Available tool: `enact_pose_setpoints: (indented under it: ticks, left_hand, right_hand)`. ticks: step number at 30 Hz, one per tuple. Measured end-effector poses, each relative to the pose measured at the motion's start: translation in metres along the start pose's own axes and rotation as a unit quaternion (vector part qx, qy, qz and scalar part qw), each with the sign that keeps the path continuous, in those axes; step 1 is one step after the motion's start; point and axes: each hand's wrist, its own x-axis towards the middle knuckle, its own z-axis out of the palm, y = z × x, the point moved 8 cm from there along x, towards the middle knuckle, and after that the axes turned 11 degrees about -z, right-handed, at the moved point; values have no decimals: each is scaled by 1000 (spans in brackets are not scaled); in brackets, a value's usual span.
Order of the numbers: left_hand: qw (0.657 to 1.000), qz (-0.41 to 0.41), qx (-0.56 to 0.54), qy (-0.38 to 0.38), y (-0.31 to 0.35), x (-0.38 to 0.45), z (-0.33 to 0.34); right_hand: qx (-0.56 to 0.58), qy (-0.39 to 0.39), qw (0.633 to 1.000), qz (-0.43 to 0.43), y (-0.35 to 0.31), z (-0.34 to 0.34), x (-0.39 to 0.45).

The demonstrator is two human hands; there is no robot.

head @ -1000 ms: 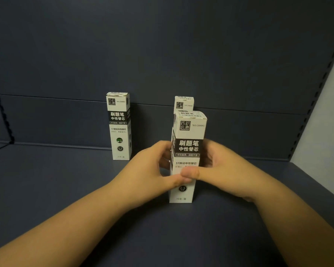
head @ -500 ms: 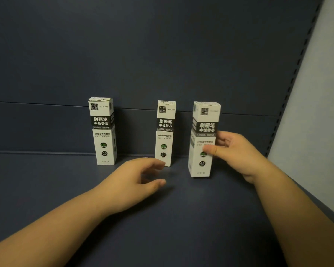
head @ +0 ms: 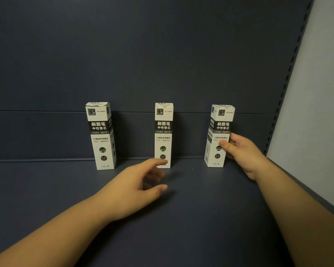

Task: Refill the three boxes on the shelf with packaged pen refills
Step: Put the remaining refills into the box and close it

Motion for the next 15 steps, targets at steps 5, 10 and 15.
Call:
enact_pose_setpoints:
  ticks: [5,10,15]
  left_hand:
    - [1000,-4,0,-7,-3,0,1]
    - [1000,0,0,-9,-3,0,2]
    - [999,3,37,-21,-2,-2,5]
  right_hand:
    - [6,-14,1000,9,3,-1,-1]
    - [17,-22,999,27,4,0,-5]
    - [-13,-50,996,69,10,0,-14]
